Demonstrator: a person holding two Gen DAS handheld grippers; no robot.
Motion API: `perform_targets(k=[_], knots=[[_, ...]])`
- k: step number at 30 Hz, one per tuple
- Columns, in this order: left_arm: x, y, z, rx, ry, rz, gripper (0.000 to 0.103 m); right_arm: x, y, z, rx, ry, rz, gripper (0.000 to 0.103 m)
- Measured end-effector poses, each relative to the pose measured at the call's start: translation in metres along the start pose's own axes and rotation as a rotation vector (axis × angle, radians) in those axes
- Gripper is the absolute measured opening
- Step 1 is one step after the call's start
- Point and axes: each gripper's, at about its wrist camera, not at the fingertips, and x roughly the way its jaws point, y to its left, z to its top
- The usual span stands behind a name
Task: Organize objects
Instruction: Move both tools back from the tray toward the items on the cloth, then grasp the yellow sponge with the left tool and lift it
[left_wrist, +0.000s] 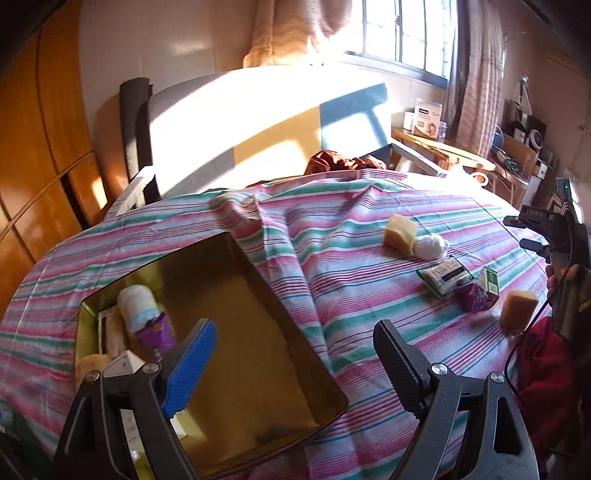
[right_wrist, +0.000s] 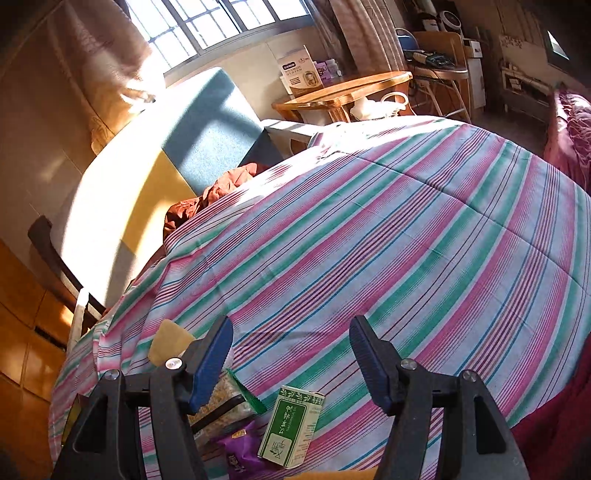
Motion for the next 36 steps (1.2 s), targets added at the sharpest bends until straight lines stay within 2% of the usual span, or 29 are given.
perform_targets(k=[7,19,27,34,35,36], knots=[[0.062,-0.059,0.041,0.121,0.064,-0.074,0.09,0.005,0.003,-0.005,0.018,0.047,0.076,0.067],[0.176,-0.121,0.108,0.203,0.159,-0.167,0.09,0.013,0.013,-0.011,-0.018,0.113,0.143,0.067],[0.239,-0.146,0.136,0.175,0.239,-0.207,0.092,0.019,0.02,-0.015,-0.034,0.15,0.173,0.067],[0.281,-0.162,0.134,0.17,0.316,-0.224,0.092,0.023,0.021,-0.016,-0.033,0.165,0.179,0.067],[0.284,-0.162,0.131,0.171,0.319,-0.216,0.08,0.023,0.02,-0.016,-0.032,0.166,0.179,0.067],[0.286,-0.159,0.129,0.157,0.328,-0.229,0.062,0.023,0.021,-0.015,-0.032,0.166,0.179,0.067]])
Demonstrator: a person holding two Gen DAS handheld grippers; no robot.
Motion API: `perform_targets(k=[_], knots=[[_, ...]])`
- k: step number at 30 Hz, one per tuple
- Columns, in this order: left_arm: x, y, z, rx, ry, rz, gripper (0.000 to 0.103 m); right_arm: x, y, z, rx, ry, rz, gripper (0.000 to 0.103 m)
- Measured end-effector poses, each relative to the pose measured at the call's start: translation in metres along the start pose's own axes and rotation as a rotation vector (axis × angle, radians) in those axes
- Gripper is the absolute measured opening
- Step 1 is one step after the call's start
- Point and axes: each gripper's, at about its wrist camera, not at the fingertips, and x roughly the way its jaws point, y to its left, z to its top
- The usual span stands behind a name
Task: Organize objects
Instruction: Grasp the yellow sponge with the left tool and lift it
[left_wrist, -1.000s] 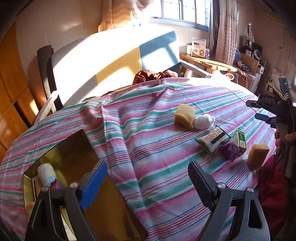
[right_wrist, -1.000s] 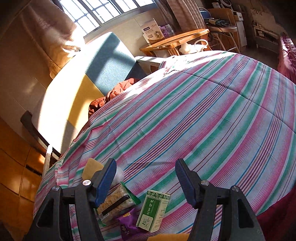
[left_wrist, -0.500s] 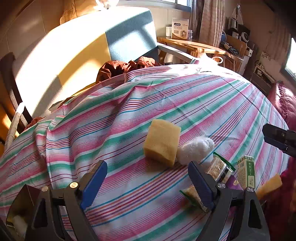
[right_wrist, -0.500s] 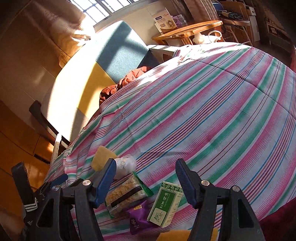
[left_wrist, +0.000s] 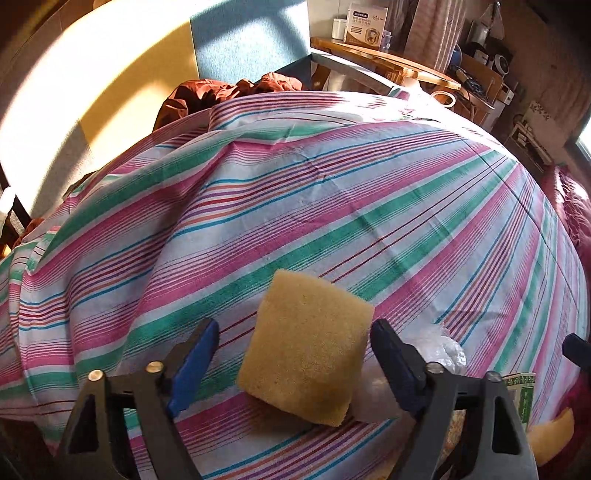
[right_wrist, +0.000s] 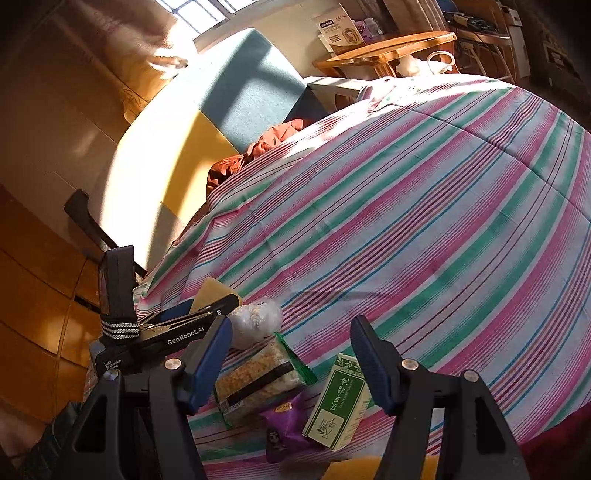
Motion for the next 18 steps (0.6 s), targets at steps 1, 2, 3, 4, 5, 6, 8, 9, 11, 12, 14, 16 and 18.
perform_targets(k=[1,2,3,4,5,6,8,9,11,12,14,16,18], knots=[[0.0,0.004,-0.003,-0.025,0.013,-0.054,0.059,0.0,0.0,0.0,-0.002,0.0,0.001,0.067],[-0.005,0.007,-0.007,-0.047,-0.004,-0.05,0.057,0.0,0.001,0.0,-0.005,-0.002,-0.001,0.067],[-0.012,0.01,-0.012,-0.062,-0.022,-0.04,0.057,0.0,0.001,0.0,-0.01,-0.003,-0.005,0.067],[-0.019,0.014,-0.017,-0.083,-0.035,-0.061,0.057,0.0,0.002,0.0,-0.014,-0.004,-0.007,0.067],[-0.028,0.019,-0.024,-0.109,-0.051,-0.075,0.057,0.0,0.003,0.0,-0.019,-0.003,-0.007,0.067],[-0.038,0.023,-0.03,-0.13,-0.069,-0.066,0.057,0.001,0.004,-0.001,-0.025,-0.001,-0.009,0.067],[-0.055,0.03,-0.045,-0.159,-0.085,-0.053,0.057,0.001,0.005,-0.001,-0.035,0.005,-0.015,0.067],[-0.065,0.031,-0.054,-0.168,-0.098,-0.055,0.057,0.002,0.006,-0.002,-0.039,0.006,-0.018,0.067],[-0.082,0.031,-0.074,-0.167,-0.121,-0.032,0.057,0.003,0.007,-0.002,-0.047,0.01,-0.024,0.067],[-0.09,0.029,-0.084,-0.163,-0.128,-0.017,0.057,0.004,0.008,-0.003,-0.052,0.016,-0.026,0.067],[-0.104,0.025,-0.107,-0.148,-0.14,-0.007,0.057,0.006,0.01,-0.004,-0.064,0.025,-0.025,0.067],[-0.117,0.017,-0.131,-0.119,-0.154,0.008,0.057,0.006,0.014,-0.005,-0.083,0.028,-0.032,0.067],[-0.127,0.008,-0.153,-0.093,-0.161,0.001,0.057,0.007,0.016,-0.006,-0.098,0.033,-0.029,0.067]])
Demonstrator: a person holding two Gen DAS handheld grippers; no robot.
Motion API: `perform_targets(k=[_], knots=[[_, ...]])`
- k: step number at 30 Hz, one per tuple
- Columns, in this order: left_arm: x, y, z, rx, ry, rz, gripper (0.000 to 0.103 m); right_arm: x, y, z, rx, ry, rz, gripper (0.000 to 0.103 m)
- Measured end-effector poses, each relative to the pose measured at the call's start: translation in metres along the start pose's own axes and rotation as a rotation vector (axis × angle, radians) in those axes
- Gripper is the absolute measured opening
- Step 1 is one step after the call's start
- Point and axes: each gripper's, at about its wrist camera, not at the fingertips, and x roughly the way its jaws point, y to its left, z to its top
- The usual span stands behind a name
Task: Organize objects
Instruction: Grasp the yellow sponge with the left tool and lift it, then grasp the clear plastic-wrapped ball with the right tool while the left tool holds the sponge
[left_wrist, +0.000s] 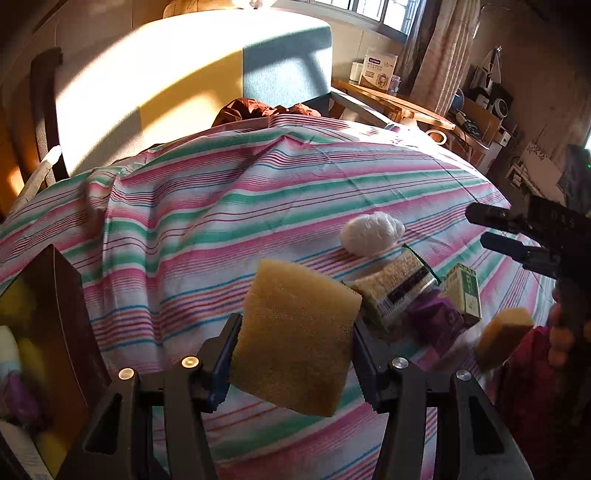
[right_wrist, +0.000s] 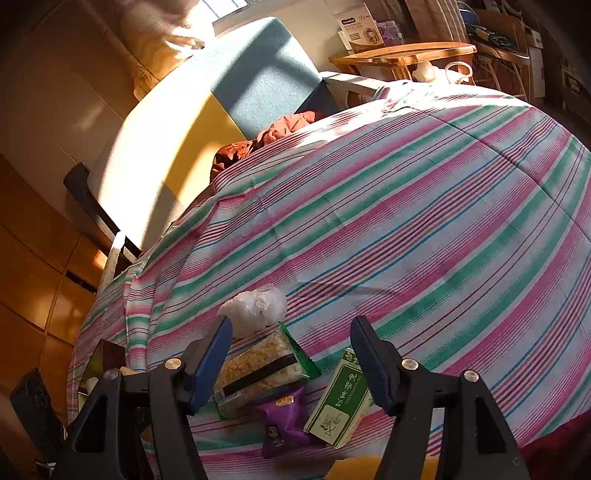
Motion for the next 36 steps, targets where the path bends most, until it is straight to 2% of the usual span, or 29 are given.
perform_targets(k=[6,11,14,19,26,27,29,36], knots=[[-0.032,-0.015,-0.057,0.051,0.002,-0.031,0.057,0.004,0.009,-0.001,-0.046,0.012,-0.022,0.067],[-0.056,-0.018,-0.086,0.066,0.004,-0.061,0.057,0.014,0.038,-0.009,-0.172,0.061,-0.068,0.067],[-0.067,-0.015,-0.094,0.06,-0.009,-0.073,0.057,0.029,0.06,-0.012,-0.265,0.099,-0.09,0.077],[-0.081,-0.008,-0.099,0.035,-0.03,-0.081,0.057,0.067,0.078,-0.004,-0.322,0.164,-0.153,0.078],[-0.094,0.003,-0.108,0.009,-0.044,-0.075,0.057,0.112,0.081,0.001,-0.323,0.18,-0.189,0.081],[-0.095,0.004,-0.109,0.006,-0.044,-0.072,0.057,0.119,0.078,-0.001,-0.316,0.193,-0.2,0.079],[-0.095,0.007,-0.11,-0.004,-0.044,-0.07,0.057,0.124,0.076,-0.003,-0.336,0.198,-0.22,0.067],[-0.093,0.009,-0.111,-0.022,-0.041,-0.056,0.057,0.124,0.07,0.001,-0.332,0.194,-0.215,0.065]])
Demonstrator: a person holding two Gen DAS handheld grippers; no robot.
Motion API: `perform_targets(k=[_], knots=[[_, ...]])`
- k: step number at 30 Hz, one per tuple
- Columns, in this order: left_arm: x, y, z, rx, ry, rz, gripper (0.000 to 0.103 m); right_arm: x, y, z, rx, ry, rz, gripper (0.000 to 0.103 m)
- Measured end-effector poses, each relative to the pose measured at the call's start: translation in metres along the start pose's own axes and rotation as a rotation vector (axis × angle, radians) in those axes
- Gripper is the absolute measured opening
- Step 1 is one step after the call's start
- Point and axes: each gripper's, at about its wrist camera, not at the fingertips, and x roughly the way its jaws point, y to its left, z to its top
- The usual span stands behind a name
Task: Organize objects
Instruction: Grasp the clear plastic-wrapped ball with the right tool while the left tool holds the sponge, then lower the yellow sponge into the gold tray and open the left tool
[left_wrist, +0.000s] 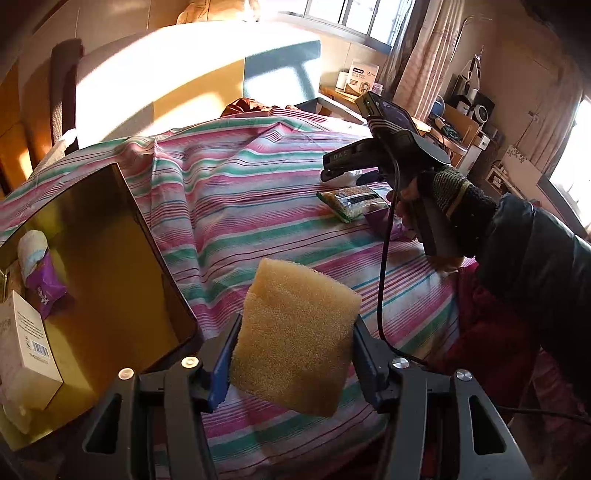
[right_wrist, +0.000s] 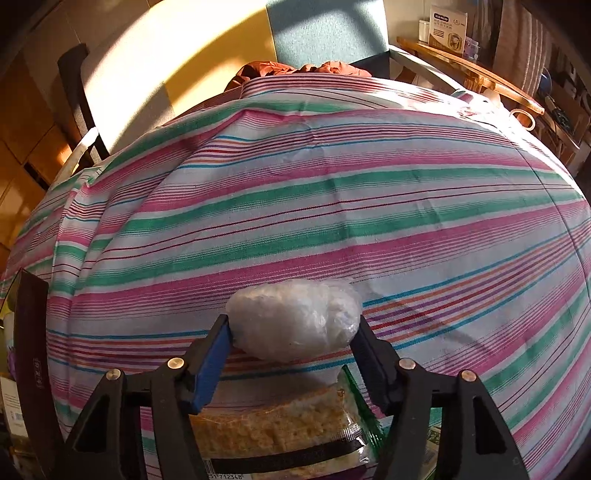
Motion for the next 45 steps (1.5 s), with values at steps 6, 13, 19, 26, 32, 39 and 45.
perform_targets(k=[6,13,19,26,32,39,45], knots=[[-0.018,0.007,0.006,-0.03,-0.044,0.056,0.057,0.001,-0.003,-0.002,0.024,0.009,0.02,0.065],[-0.035,0.022,0.007,-0.067,-0.068,0.145,0.057,-0.001,-0.001,-0.002,0.021,0.009,0.016,0.065],[-0.041,0.033,0.005,-0.095,-0.078,0.176,0.057,-0.003,0.0,-0.003,0.011,0.006,0.008,0.065],[-0.039,0.038,0.003,-0.114,-0.069,0.186,0.057,-0.004,-0.001,-0.003,0.01,-0.001,-0.004,0.063],[-0.042,0.055,0.001,-0.159,-0.073,0.177,0.057,-0.003,0.0,-0.001,0.001,-0.004,-0.006,0.062],[-0.062,0.128,0.007,-0.383,-0.103,0.164,0.057,-0.005,0.001,0.001,-0.015,-0.011,-0.027,0.06],[-0.059,0.201,0.028,-0.592,-0.114,0.136,0.057,-0.01,0.008,0.003,-0.048,-0.029,-0.045,0.06]])
